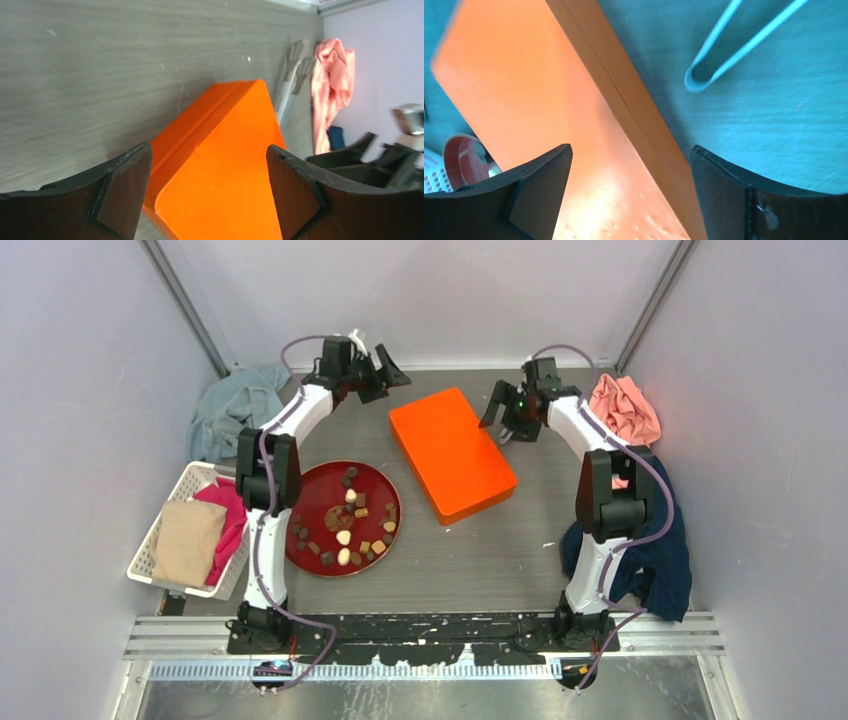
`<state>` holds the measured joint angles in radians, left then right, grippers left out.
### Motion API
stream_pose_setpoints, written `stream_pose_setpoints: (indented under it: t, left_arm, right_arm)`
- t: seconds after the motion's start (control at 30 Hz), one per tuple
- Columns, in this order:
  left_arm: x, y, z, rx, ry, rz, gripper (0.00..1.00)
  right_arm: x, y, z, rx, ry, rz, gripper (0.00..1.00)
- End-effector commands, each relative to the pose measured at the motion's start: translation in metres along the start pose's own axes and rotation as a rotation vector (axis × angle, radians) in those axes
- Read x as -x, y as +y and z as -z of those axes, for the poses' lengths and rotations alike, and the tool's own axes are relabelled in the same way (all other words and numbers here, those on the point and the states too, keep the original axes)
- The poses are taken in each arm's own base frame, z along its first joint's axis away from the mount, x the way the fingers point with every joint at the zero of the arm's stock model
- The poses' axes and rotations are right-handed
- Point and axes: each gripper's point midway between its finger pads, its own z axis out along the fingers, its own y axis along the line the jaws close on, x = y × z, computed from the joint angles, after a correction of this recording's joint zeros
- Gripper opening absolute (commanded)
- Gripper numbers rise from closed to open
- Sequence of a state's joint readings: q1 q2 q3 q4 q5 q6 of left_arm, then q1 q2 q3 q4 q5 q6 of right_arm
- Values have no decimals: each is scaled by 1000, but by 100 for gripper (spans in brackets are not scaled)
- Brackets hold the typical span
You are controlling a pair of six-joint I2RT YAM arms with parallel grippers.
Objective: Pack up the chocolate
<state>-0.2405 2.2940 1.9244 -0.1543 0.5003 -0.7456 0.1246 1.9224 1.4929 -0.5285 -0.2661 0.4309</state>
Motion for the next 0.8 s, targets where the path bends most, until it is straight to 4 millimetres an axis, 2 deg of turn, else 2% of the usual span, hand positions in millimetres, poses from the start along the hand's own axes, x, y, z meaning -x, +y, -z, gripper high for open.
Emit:
stream_pose_setpoints:
  t: [0.0,0.1,0.2,0.37,0.47,0.53,0.63,0.7,0.77]
  left_arm:
    - [57,-25,46,149,-135,-226,85]
    - [63,-40,61,186,-147,-306,84]
    - [50,-61,68,170,-106,-344,81]
    - [16,-76,70,159,-22,-372,79]
    - [9,-77,69,158,-10,-364,79]
    - [9,-82,70,148,-7,-373,79]
    - [10,-88,69,137,-12,-388,79]
    - [12,-91,66,129,-15,-385,80]
    - [13,-96,62,119,-12,-389,80]
  right_arm:
    - [78,26,60,-49,-259,71,93]
    - [98,39,72,-52,-313,82,93]
    - [108,54,76,-40,-333,91,91]
    - [117,85,65,8,-341,119,79]
    - [113,99,47,30,-298,133,71]
    - [103,107,46,49,-262,141,68]
    - [83,109,64,80,-264,160,67]
    - [59,101,79,91,-265,170,68]
    - [27,86,93,83,-239,179,68]
